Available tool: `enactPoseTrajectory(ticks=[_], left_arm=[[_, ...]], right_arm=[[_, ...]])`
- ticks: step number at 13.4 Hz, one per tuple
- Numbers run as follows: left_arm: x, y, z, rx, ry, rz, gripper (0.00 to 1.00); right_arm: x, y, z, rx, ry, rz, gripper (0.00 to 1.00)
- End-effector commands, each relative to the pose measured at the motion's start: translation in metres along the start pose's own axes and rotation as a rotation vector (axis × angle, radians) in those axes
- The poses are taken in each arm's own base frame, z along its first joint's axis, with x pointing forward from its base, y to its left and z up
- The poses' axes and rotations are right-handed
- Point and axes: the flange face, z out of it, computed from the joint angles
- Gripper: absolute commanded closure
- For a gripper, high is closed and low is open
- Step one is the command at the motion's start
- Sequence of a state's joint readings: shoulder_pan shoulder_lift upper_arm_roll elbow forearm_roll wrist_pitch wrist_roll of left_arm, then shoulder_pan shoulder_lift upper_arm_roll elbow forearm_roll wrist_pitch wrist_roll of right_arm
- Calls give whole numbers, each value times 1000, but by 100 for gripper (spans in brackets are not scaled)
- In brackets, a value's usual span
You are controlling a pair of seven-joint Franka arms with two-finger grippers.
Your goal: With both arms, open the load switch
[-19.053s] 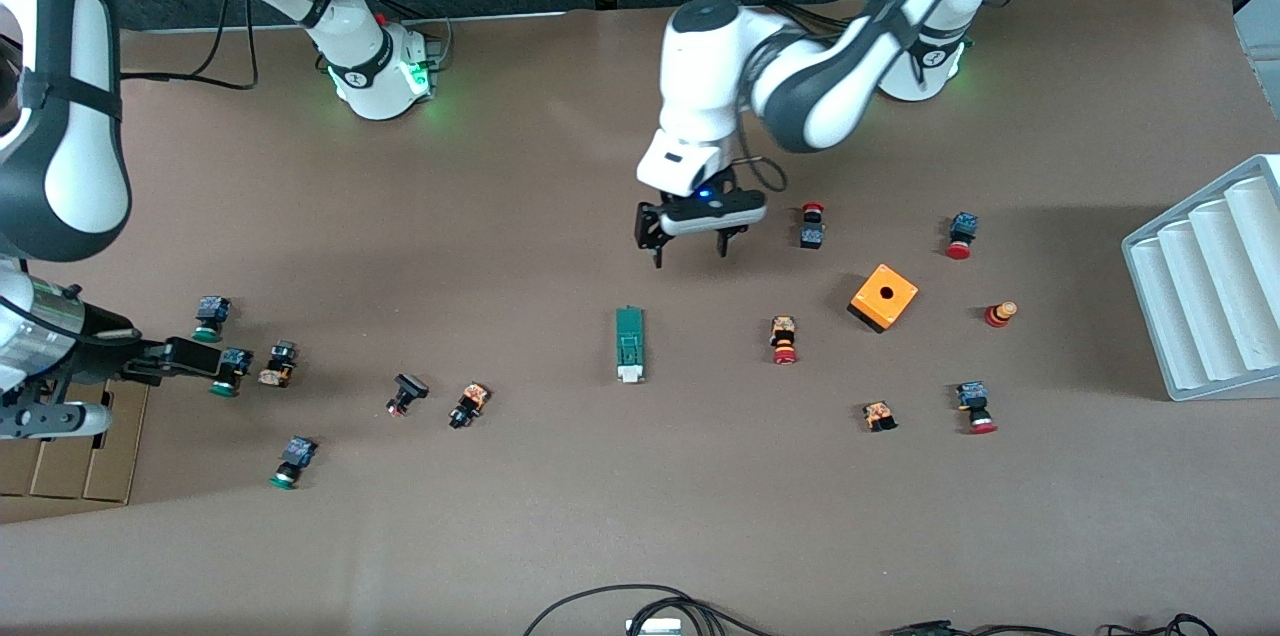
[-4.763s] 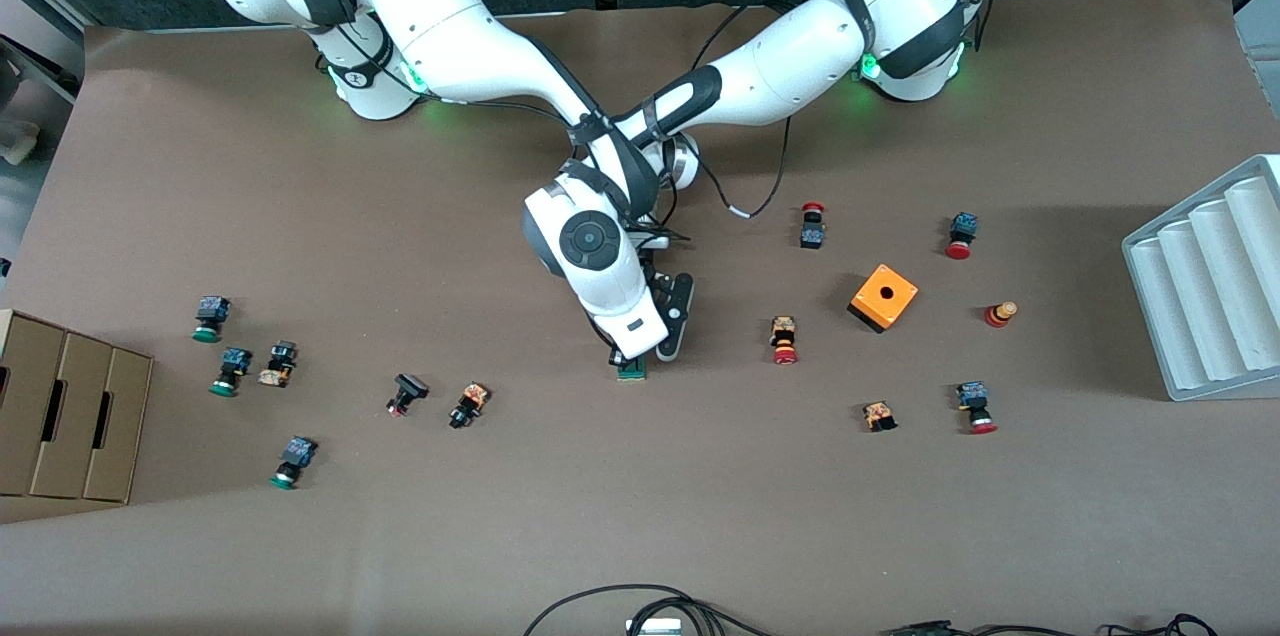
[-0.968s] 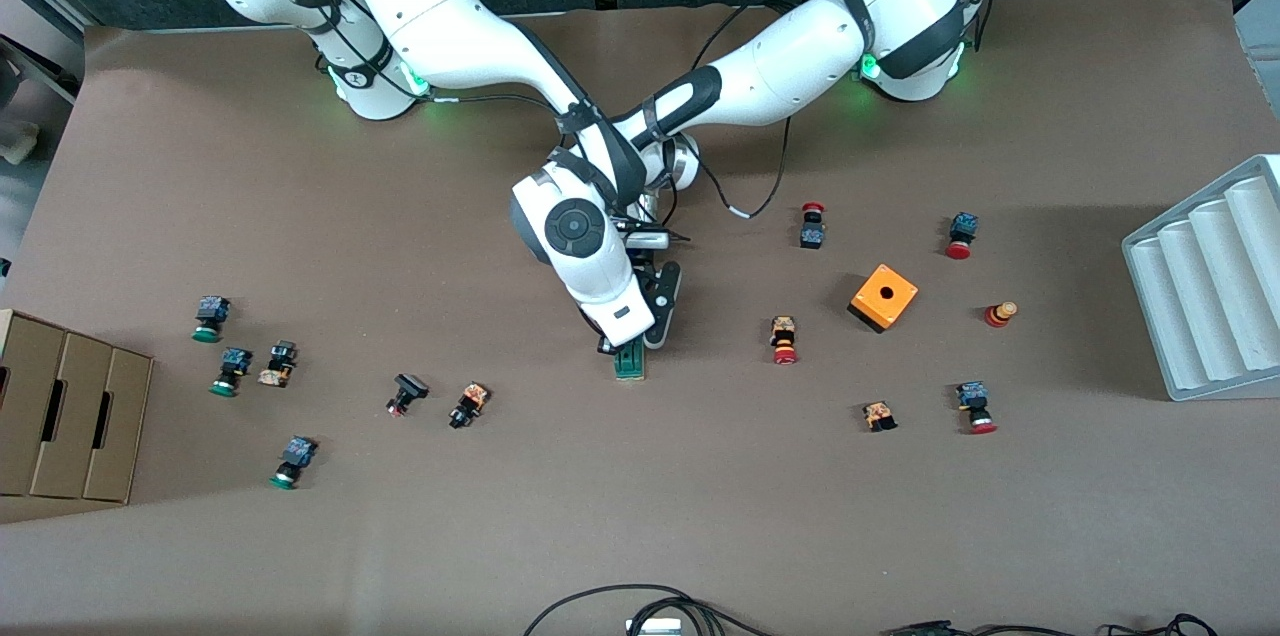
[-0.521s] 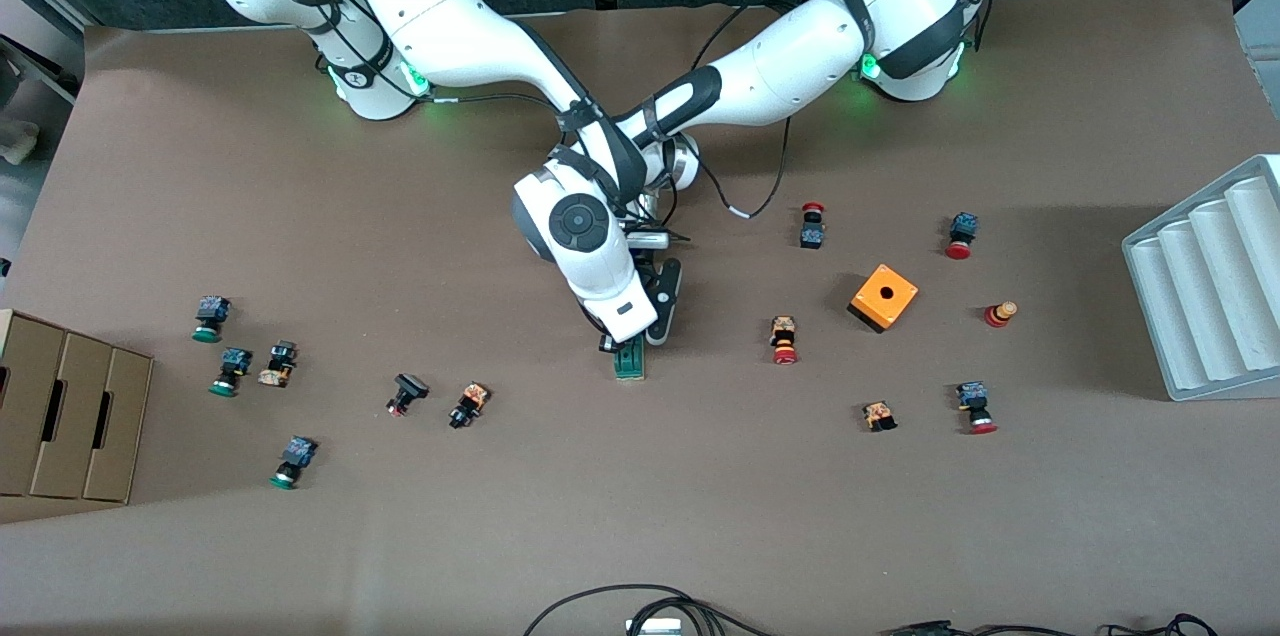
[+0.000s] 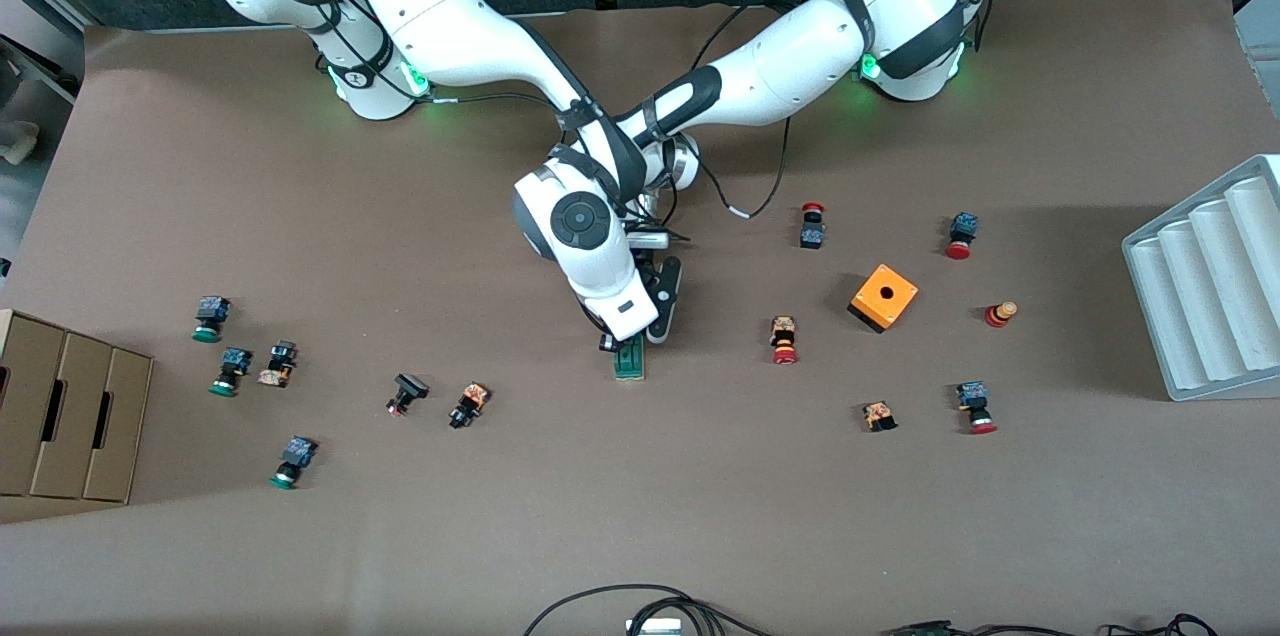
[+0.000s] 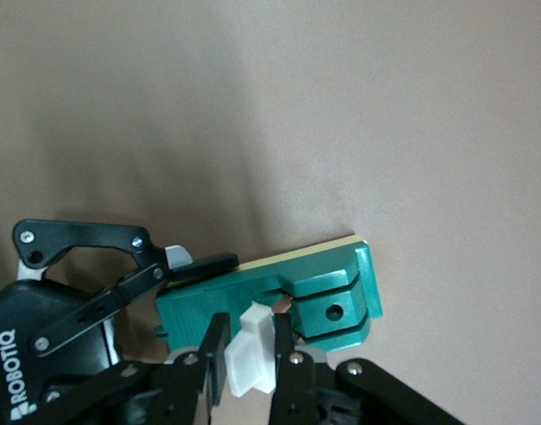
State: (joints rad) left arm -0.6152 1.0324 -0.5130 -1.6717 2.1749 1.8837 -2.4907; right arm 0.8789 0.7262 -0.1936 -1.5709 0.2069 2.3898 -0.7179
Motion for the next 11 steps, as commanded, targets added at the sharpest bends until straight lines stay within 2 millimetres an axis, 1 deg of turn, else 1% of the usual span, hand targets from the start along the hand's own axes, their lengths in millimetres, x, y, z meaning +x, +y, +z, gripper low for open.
enactPoseTrajectory(ticks=[1, 3, 6, 11], left_arm=[[-5, -7, 7, 22, 10, -1, 46], [-6, -8, 7, 22, 9, 0, 46], [-5, -7, 7, 22, 10, -1, 46], [-7, -8, 6, 21, 8, 2, 46]], right_arm=[[-23, -34, 13, 90, -100, -3, 76], [-25, -37, 16, 95, -107, -6, 77], [-21, -44, 17, 97, -109, -16, 78], [-20, -45, 20, 83, -120, -2, 78]])
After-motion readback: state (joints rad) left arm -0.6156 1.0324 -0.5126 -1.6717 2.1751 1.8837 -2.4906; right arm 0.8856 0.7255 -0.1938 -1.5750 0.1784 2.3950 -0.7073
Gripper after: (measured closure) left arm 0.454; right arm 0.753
